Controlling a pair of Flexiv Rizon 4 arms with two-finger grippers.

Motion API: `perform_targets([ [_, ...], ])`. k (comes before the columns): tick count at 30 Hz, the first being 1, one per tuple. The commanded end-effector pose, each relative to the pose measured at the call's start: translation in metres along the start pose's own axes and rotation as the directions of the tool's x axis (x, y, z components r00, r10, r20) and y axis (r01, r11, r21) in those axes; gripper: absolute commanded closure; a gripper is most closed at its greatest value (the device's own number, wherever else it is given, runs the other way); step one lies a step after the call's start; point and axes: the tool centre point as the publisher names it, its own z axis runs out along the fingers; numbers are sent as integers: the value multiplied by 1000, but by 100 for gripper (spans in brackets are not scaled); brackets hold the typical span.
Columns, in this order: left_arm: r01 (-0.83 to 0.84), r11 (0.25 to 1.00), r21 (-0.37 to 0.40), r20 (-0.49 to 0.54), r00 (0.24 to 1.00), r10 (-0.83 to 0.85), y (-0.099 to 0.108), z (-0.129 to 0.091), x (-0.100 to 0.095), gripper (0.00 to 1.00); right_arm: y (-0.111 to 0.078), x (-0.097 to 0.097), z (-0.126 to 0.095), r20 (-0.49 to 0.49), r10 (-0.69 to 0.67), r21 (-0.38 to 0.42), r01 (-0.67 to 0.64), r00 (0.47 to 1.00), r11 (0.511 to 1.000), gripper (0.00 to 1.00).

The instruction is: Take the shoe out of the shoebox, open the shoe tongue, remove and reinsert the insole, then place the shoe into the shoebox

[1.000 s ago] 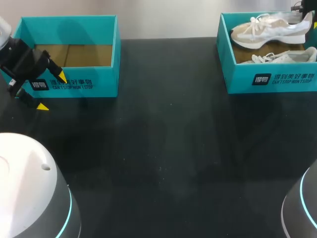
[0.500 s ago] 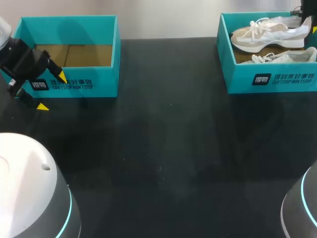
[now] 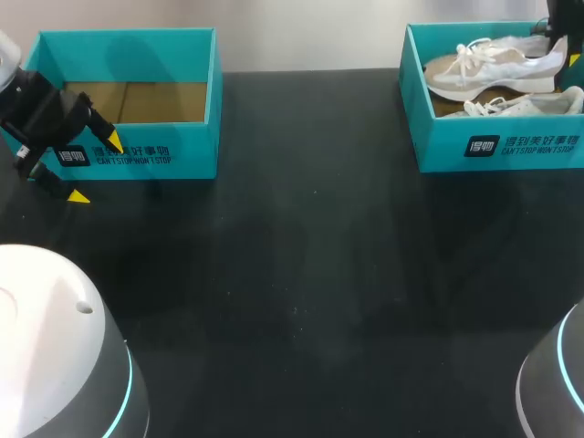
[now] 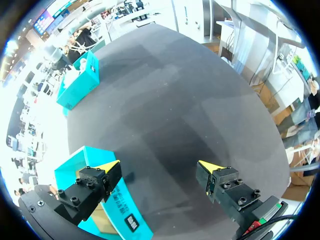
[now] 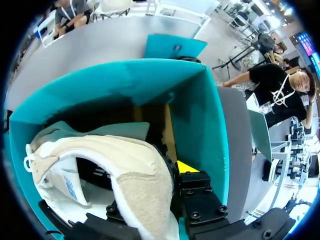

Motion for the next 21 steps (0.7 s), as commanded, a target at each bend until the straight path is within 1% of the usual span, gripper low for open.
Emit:
perform_targets([
  [1,0,1000,-4,-1,1000,0,0,0,0,0,6,-1,7,-5,-4,7,4,1000,1000,100],
  [7,0,1000,-4,-1,1000,0,0,0,0,0,3,1,15,-6,-11,8,11,1000,1000,100],
  [14,0,1000,-4,-1,1000,0,0,0,0,0,2,0,26,-34,-9,6,9,999,1000,100],
  [21,0,1000,-4,-1,1000,0,0,0,0,0,6,1,32,-53,0,-1,0,999,1000,100],
])
